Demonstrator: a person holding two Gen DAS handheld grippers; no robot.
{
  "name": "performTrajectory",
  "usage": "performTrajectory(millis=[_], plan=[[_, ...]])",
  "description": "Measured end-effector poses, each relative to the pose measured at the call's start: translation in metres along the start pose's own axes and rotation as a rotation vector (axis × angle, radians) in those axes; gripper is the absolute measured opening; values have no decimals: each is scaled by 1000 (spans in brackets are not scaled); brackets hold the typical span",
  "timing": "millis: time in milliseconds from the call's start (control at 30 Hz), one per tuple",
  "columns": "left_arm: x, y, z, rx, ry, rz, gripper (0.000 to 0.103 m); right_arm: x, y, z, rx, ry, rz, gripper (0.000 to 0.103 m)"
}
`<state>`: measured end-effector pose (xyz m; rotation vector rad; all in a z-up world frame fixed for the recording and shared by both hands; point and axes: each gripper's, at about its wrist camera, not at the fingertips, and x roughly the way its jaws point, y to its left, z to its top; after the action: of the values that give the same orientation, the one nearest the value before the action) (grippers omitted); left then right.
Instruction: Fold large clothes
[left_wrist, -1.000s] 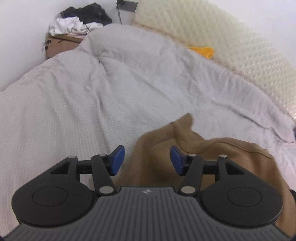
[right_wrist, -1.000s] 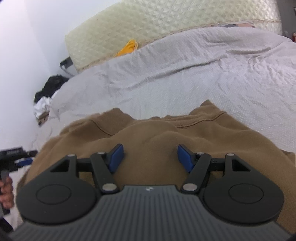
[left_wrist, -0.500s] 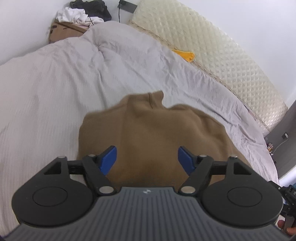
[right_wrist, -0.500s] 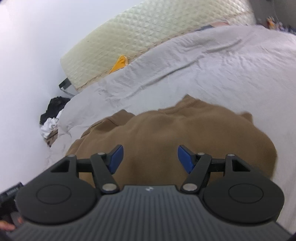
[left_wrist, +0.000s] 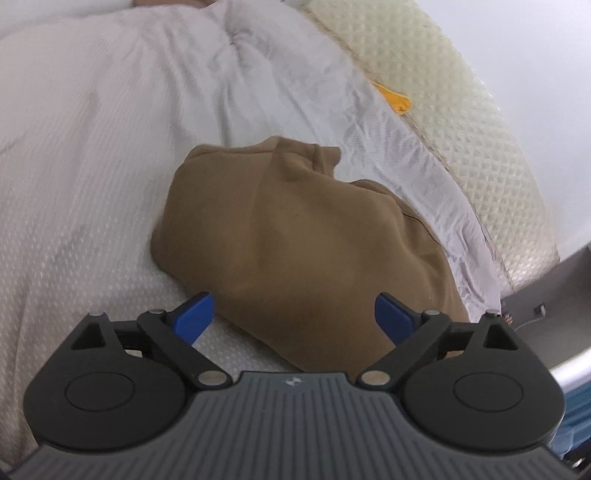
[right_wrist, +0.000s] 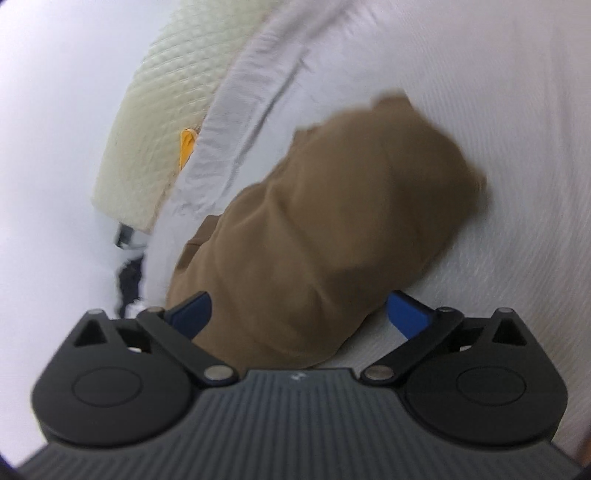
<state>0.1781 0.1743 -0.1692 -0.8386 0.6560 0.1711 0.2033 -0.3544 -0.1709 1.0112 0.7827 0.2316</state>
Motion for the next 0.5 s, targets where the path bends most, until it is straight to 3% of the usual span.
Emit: performTrajectory(millis=[133, 267, 500], plan=[[10, 11, 3, -80, 32, -28, 98, 13, -27, -2, 212, 14, 63, 103], [24, 19, 3, -149, 71, -50, 99, 25, -47, 1, 378, -55, 77, 103], [43, 35, 4, -256, 106, -60, 99, 59, -57, 18, 460, -113, 55, 103]])
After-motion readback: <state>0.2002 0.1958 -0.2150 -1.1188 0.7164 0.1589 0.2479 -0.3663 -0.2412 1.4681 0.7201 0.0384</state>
